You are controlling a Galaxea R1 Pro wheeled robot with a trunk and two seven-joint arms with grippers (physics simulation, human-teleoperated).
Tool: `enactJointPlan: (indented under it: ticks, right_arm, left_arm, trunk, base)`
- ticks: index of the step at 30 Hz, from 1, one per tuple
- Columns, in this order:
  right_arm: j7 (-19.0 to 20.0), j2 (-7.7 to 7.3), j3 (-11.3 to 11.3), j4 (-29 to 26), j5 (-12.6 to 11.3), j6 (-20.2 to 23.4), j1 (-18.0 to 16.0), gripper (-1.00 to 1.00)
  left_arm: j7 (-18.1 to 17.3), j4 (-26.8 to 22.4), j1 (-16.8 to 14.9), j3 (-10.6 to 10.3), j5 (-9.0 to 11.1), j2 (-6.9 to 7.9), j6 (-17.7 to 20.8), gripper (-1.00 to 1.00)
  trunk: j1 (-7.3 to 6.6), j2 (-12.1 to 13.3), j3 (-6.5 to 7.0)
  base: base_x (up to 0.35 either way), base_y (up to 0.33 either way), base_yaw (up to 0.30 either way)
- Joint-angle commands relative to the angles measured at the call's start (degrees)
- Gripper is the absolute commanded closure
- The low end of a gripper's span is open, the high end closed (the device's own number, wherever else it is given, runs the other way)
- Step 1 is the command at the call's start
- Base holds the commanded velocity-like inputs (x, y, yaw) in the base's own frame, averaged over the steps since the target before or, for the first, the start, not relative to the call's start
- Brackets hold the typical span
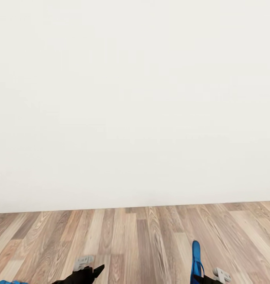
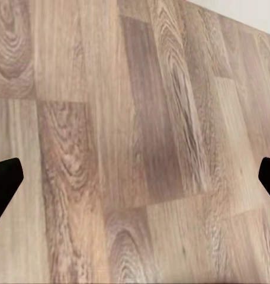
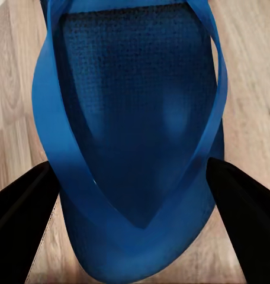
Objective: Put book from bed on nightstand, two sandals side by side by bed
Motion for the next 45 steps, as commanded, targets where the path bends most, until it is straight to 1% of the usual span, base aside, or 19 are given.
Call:
enactJointPlan:
  ticks: [1,12,18,27,35,45]
  right_arm:
    - [0.2,0.01,-0.5,0.0,-0.1,0.5,0.0,1.0]
    - [0.2,-0.01,-0.5,0.0,-0.1,0.5,0.0,1.0]
    - [0.2,-0.01,-0.5,0.0,-0.1,0.5,0.0,1.0]
    - [0.1,-0.01,-0.5,0.0,-0.1,0.5,0.0,1.0]
    - [0.1,-0.01,-0.5,0.0,-0.1,0.5,0.0,1.0]
    - [0.1,-0.01,-0.5,0.0,-0.1,0.5,0.0,1.0]
  left_arm:
    - [-0.2,0.0,0.0,0.0,0.6,0.0,0.6,-1.0]
    - [0.0,0.0,0.0,0.0,0.6,-0.02,0.6,-1.0]
    - [0.0,0.0,0.0,0.0,0.6,-0.02,0.5,-1.0]
    - [0.0,-0.1,0.0,0.0,0.6,-0.04,0.5,-1.0]
    - [0.0,0.0,0.0,0.0,0.6,-0.05,0.5,-1.0]
    - [0.0,0.0,0.0,0.0,0.7,-0.05,0.5,-1.0]
  trunk:
    - [0.02,0.0,-0.06]
    - [0.02,0.0,-0.06]
    - [0.02,0.0,-0.24]
    - [0.02,0.0,-0.65]
    - [0.02,0.0,-1.03]
    - [0.02,0.0,-1.49]
  base:
    - [0.333,0.0,0.0]
    - [0.333,0.0,0.004]
    - [0.306,0.0,0.176]
    - [0.048,0.0,0.243]
    - [0.224,0.0,0.249]
    - [0.025,0.0,0.25]
